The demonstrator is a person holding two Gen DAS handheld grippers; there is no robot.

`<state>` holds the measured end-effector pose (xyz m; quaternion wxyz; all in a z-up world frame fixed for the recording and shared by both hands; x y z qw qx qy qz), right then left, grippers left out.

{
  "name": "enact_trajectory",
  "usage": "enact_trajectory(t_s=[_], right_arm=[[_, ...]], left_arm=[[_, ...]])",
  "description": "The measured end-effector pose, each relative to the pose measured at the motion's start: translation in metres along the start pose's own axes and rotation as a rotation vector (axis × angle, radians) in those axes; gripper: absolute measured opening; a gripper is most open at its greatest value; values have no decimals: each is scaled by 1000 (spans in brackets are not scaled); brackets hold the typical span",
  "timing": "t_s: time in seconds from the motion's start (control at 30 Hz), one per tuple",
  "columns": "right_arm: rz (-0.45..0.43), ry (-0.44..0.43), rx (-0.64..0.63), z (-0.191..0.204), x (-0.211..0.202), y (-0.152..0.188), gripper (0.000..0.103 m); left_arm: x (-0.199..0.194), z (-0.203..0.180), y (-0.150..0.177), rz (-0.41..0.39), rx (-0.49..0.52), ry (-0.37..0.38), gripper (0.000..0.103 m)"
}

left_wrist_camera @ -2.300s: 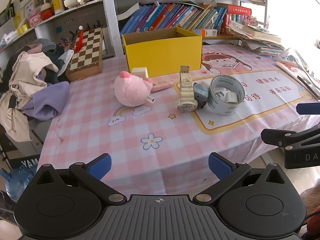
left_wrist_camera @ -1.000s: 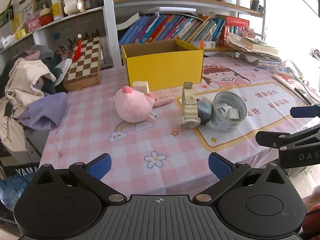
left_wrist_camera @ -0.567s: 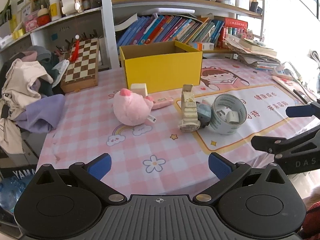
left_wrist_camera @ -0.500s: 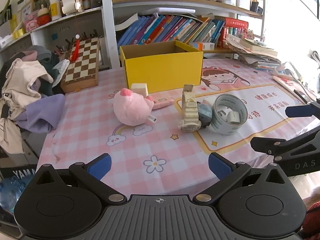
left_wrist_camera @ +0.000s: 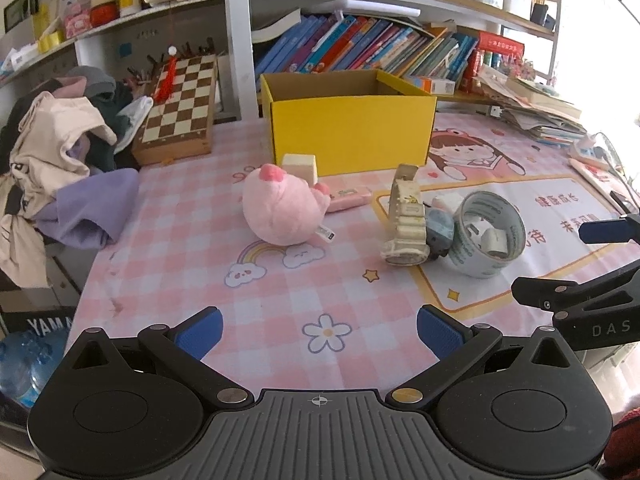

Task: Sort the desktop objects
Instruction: 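Reach and grasp the pink plush pig with the left gripper while the right gripper grasps the clear tape roll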

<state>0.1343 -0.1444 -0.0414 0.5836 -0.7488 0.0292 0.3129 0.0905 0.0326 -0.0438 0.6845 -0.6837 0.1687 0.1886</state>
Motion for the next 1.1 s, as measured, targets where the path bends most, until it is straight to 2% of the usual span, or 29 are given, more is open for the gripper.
enact_trajectory(t_s=[0.5, 0.77, 0.87, 0.93, 1.1], right_arm=[[78, -39, -52, -20, 50, -4, 101], [131, -88, -93, -21, 84, -3, 101], [145, -108, -103, -22, 94, -4, 96], [151, -119, -101, -23, 100, -5, 85], [151, -139, -100, -25, 106, -8, 83]], left_arm=[[42, -2, -3, 59, -70, -33, 103], [65, 7, -4, 88, -112, -92, 103], [73, 12, -6, 91, -125, -113, 103], [77, 16, -8, 89, -135, -126, 103], [94, 24, -15, 76, -130, -152, 103]])
Point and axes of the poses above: each gripper's, at about its wrist camera, not at the fingertips, and x roughly the way its jaws point, z to its left, y to its underside, the point moved 6 cm from there along x, roughly the way its jaws point, and after that the axes turned 14 degrees about -z, right-handed, at the moved point
